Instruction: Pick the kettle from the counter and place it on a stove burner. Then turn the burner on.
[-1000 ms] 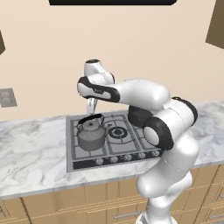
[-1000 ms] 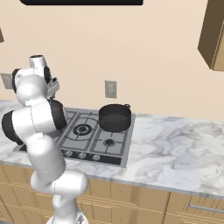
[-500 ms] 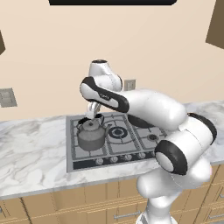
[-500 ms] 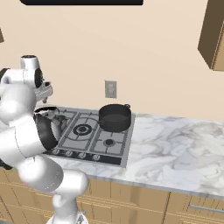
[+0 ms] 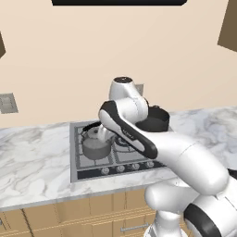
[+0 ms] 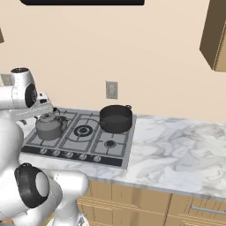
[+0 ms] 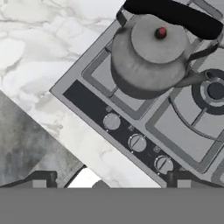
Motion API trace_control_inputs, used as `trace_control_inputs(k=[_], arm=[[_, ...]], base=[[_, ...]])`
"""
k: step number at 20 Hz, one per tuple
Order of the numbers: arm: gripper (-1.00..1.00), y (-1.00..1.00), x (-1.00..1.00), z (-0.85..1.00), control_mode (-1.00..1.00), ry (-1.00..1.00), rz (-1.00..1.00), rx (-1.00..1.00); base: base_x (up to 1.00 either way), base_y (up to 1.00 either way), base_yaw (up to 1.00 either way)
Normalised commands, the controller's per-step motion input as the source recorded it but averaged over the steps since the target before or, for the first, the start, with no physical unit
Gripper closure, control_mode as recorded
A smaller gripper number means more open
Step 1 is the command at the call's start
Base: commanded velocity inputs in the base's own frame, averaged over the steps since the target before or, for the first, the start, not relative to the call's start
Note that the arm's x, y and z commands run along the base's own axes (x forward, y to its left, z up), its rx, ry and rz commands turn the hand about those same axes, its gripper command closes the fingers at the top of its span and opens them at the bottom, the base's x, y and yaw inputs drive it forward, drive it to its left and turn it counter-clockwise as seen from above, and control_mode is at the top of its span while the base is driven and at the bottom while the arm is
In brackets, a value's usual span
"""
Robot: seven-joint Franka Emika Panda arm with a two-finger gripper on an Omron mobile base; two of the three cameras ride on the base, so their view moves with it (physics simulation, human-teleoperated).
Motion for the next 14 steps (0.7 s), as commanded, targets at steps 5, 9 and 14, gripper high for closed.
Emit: trace_control_inputs(k=[5, 9, 14], arm=[[-1.00, -0.19, -0.28, -0.11, -1.00, 0.12, -0.61, 0.00], [-1.00, -0.10, -0.02, -0.05, -1.00, 0.07, -0.21, 0.02], [-1.00, 0.00, 0.00, -0.53, -1.00, 0.07, -0.01, 0.01]], base=[[0.00, 0.00, 0.00], [0.00, 0.00, 0.00], [0.00, 0.00, 0.00]])
